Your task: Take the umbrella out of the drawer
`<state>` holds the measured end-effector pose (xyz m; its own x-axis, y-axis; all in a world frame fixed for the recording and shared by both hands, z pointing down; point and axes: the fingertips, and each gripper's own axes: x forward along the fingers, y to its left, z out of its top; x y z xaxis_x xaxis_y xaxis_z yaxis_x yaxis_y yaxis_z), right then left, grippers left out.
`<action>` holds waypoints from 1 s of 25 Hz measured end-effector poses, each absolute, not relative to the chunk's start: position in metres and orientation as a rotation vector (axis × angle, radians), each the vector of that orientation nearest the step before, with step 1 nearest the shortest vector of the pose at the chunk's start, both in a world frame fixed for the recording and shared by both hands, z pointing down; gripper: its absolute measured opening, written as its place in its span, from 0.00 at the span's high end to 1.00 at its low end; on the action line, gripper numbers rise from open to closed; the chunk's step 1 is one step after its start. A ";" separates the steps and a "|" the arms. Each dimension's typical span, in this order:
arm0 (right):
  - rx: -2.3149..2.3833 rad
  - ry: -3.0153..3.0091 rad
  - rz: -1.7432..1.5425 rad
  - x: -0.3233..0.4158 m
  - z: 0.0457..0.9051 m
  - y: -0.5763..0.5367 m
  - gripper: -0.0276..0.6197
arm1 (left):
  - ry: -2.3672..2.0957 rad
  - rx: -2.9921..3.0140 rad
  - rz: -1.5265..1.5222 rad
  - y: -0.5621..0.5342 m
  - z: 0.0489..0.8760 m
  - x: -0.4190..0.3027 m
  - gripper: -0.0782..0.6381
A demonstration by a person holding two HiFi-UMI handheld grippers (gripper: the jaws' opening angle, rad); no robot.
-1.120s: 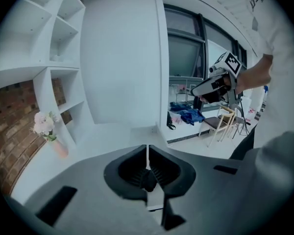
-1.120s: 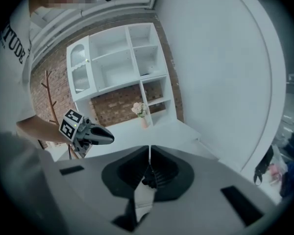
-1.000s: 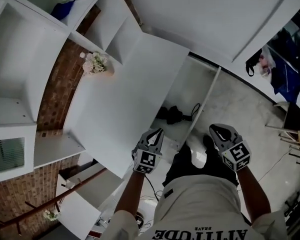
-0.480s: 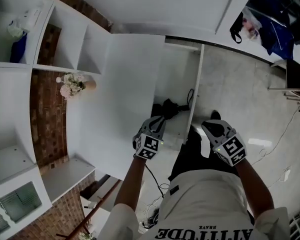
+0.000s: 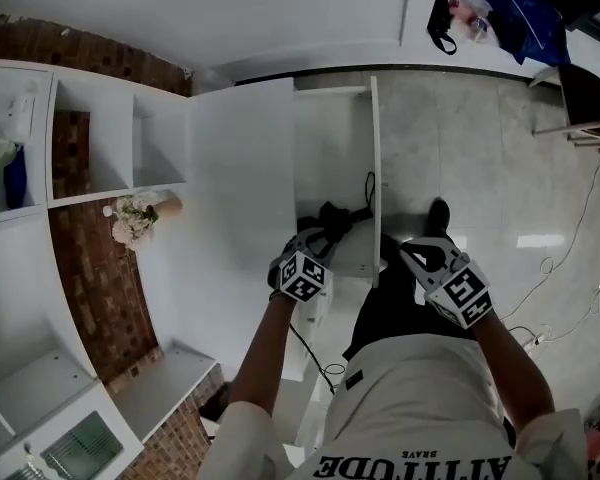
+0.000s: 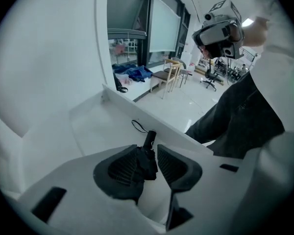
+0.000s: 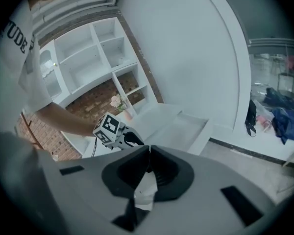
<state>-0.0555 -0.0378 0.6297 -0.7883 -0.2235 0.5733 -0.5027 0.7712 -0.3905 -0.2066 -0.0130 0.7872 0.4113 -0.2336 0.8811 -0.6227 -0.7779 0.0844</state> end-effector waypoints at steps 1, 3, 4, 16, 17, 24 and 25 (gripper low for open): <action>0.553 -2.454 0.763 -0.053 0.632 -0.036 0.91 | -0.694 2.259 1.326 -0.010 0.795 -0.205 0.71; 0.565 -2.446 0.796 -0.049 0.636 -0.033 0.91 | -0.637 2.231 1.349 -0.007 0.812 -0.204 0.69; 0.569 -2.440 0.807 -0.046 0.638 -0.032 0.91 | -0.617 2.218 1.369 -0.007 0.820 -0.204 0.68; 0.600 -2.389 0.956 -0.032 0.675 -0.034 0.91 | -0.534 2.101 1.583 -0.011 0.887 -0.207 0.57; 0.602 -2.391 0.966 -0.032 0.677 -0.035 0.91 | -0.529 2.090 1.609 -0.011 0.892 -0.207 0.56; 0.583 -2.403 0.997 -0.031 0.685 -0.041 0.91 | -0.447 2.000 1.747 -0.003 0.929 -0.210 0.43; 0.575 -2.405 1.002 -0.030 0.685 -0.041 0.91 | -0.434 1.988 1.760 -0.002 0.933 -0.210 0.42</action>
<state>-0.0301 -0.0413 0.6846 -0.8019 -0.1958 0.5644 -0.5387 0.6456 -0.5413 -0.2096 -0.0025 0.9325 0.1376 0.0589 0.9887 -0.5116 -0.8505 0.1218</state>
